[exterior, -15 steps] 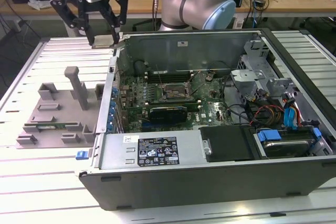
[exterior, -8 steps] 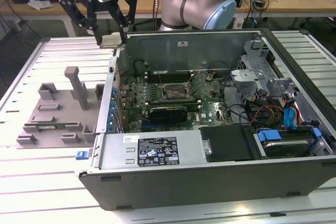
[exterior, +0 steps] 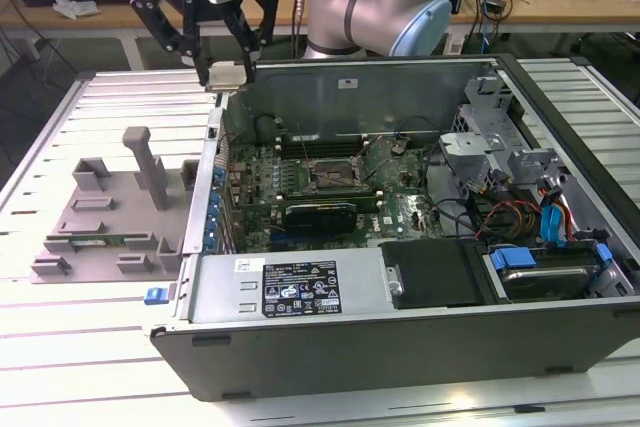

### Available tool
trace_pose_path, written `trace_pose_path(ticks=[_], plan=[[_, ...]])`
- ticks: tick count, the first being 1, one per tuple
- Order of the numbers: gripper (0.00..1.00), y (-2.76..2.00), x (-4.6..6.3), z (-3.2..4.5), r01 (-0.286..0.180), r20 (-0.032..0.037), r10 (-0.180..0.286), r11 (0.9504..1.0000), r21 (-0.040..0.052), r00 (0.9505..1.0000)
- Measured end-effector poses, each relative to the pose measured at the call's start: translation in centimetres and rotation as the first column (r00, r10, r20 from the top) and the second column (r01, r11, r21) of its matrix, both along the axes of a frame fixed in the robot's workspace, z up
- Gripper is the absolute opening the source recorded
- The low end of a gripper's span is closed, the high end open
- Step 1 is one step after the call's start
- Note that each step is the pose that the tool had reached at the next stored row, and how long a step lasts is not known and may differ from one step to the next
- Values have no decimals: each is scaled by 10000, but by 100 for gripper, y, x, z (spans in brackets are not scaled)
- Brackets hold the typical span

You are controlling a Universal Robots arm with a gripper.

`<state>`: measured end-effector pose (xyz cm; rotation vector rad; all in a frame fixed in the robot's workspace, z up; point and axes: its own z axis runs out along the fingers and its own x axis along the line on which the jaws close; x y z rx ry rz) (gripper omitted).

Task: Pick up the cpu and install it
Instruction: 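Pick up the cpu and move it towards the insertion slot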

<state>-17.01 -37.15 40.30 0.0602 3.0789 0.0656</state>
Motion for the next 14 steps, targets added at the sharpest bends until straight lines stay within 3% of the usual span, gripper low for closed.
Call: trace_pose_path(ticks=[2,14], plan=[[54,0,46,0,1,0,-1,10000,0,10000],[54,0,645,0,0,-1,0,10000,0,10000]])
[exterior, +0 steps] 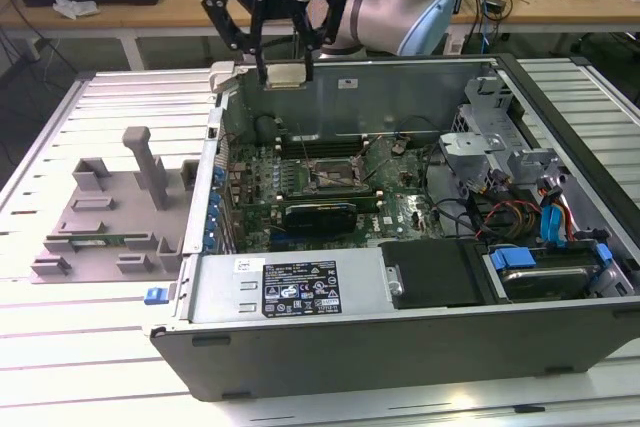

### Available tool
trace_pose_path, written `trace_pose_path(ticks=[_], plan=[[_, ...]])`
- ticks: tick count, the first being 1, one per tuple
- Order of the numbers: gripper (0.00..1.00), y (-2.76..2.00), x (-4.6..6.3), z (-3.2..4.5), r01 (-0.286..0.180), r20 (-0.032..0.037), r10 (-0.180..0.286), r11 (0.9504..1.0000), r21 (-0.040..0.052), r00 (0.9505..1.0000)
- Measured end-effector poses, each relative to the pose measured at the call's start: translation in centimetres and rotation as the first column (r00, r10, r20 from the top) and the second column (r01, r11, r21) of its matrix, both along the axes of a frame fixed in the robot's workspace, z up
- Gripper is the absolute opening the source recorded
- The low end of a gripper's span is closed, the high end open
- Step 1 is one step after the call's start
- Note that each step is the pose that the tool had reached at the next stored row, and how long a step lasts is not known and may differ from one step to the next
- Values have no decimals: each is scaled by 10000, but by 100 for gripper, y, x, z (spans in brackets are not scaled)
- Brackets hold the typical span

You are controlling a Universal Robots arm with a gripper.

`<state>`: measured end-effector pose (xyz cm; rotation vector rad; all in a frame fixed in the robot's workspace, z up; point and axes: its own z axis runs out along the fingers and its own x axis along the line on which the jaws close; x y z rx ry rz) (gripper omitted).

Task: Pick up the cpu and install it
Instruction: 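Pick up the cpu and move it towards the insertion slot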

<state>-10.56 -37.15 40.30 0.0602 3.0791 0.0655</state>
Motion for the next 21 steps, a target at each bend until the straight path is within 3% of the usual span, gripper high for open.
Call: trace_pose_path(ticks=[5,12,16,21], plan=[[54,0,210,-1,1,1,-1,10000,1,10000],[54,0,257,-4,1,3,-1,10000,3,10000],[54,20,292,-145,1,-27,-1,10000,-32,10000],[54,22,314,-257,0,-55,-1,10000,-52,10000]])
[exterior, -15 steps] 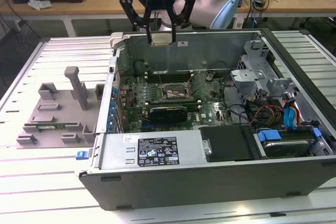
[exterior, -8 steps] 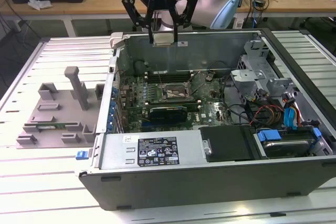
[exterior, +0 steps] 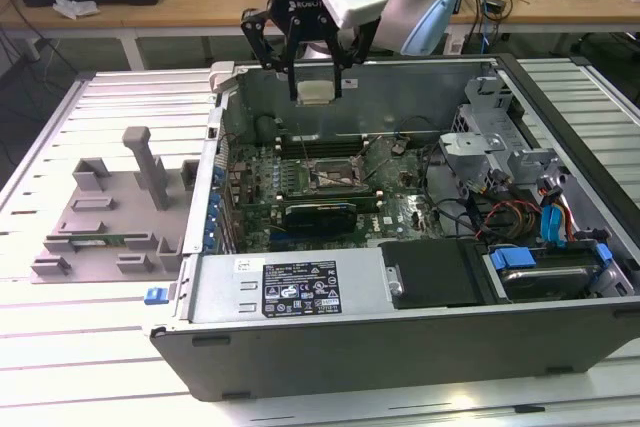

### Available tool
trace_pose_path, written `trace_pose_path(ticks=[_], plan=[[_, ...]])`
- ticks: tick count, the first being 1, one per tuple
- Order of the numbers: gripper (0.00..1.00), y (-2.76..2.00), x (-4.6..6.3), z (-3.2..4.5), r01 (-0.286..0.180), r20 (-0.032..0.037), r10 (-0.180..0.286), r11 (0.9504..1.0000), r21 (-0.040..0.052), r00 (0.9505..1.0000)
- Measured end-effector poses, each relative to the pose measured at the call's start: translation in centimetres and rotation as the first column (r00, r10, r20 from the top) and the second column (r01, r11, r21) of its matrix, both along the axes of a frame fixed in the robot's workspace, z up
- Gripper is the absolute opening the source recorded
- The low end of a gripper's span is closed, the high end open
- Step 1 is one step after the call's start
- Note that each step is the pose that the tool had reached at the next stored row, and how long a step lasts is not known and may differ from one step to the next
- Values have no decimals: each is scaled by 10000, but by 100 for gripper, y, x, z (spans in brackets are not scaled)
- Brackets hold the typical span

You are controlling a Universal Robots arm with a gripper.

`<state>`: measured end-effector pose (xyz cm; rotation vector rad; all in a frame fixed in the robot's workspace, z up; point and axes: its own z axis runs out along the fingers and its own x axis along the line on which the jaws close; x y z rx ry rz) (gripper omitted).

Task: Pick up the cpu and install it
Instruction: 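Pick up the cpu and move it towards the insertion slot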

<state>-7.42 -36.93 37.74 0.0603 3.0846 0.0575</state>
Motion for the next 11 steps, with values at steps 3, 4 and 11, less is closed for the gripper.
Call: trace_pose_path(ticks=[3,4,11], plan=[[54,0,20,-66,0,-36,0,10000,-6,10000],[54,0,23,-82,0,-43,0,10000,-9,10000],[54,2,38,-251,1,-61,-1,10000,-13,10000]])
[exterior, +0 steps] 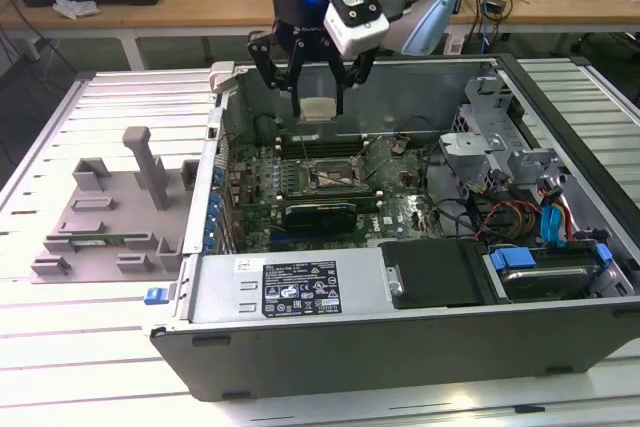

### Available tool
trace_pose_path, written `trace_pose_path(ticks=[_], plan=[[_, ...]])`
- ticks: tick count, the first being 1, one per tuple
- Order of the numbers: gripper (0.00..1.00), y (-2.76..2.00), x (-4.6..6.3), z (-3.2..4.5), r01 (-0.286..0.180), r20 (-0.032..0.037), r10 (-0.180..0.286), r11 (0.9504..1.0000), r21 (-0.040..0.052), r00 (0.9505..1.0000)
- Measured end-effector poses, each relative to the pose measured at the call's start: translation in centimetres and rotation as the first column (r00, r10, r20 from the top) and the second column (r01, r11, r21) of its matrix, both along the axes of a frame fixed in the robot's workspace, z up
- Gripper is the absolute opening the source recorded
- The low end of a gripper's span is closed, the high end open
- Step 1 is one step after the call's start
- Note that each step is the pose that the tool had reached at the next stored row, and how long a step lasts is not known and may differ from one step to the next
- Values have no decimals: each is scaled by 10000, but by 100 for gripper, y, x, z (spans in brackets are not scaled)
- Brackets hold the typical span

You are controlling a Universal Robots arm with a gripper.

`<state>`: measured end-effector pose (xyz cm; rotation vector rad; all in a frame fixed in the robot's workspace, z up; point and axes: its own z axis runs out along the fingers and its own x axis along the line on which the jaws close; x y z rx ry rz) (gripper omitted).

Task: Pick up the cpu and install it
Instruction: 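Pick up the cpu and move it towards the insertion slot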

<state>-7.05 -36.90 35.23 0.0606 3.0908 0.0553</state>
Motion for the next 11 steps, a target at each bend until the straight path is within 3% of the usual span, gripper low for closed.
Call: trace_pose_path(ticks=[9,11], plan=[[54,33,6,-258,0,-9,0,10000,-2,10000],[54,73,6,-322,0,-8,0,10000,-15,10000]])
